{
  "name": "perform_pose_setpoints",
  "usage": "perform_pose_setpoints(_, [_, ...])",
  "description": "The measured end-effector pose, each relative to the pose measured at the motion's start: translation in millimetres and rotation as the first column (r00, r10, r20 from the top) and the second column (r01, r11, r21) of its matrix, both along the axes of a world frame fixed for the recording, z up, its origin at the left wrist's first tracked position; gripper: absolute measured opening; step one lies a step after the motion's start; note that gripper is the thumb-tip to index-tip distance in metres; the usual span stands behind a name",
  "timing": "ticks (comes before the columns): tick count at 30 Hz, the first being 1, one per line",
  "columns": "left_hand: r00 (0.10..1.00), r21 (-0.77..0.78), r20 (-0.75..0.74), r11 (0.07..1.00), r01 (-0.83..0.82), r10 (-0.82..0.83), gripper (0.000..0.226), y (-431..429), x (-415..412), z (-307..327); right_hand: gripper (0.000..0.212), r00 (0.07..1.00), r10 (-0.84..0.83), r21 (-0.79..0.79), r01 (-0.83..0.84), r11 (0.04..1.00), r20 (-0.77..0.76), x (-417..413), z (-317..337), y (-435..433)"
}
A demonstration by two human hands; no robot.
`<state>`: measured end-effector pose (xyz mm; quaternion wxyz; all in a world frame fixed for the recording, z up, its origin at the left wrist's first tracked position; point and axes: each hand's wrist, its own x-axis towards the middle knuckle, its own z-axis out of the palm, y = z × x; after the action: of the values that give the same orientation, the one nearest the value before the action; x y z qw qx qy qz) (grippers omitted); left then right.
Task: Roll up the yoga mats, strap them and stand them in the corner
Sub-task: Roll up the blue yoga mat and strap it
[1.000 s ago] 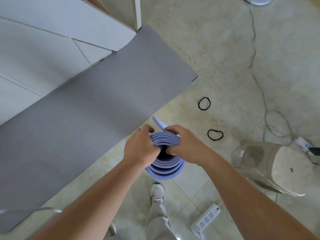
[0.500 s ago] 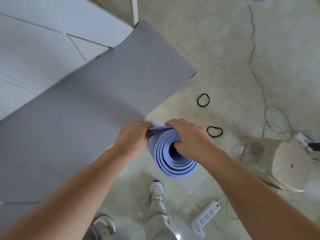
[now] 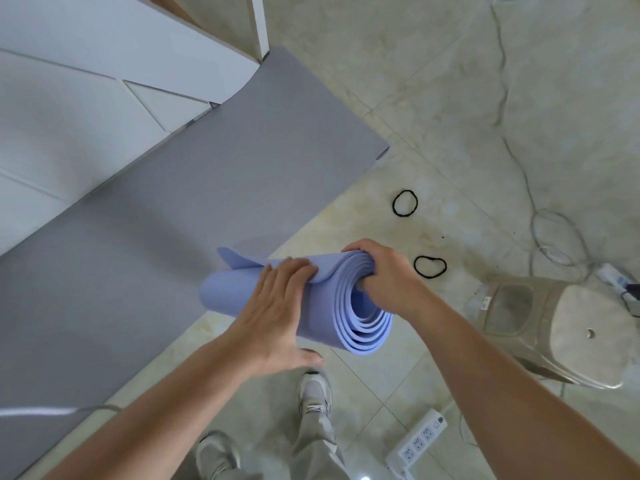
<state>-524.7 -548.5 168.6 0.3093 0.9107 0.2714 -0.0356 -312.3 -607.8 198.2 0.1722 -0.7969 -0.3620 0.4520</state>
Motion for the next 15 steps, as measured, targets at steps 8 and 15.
perform_pose_setpoints(8, [0.978,0.263,0.159,0.949,-0.175,0.136,0.096,43,29,-42,0.067,0.924,-0.185,0.062,0.217,0.974,-0.334,-1,-28,38])
perform_pose_setpoints(15, [0.984,0.550,-0.031,0.824,-0.131,0.177,0.069,78,100,-121,0.094,0.929,-0.289,0.199,0.336,0.921,-0.232,5,-111,46])
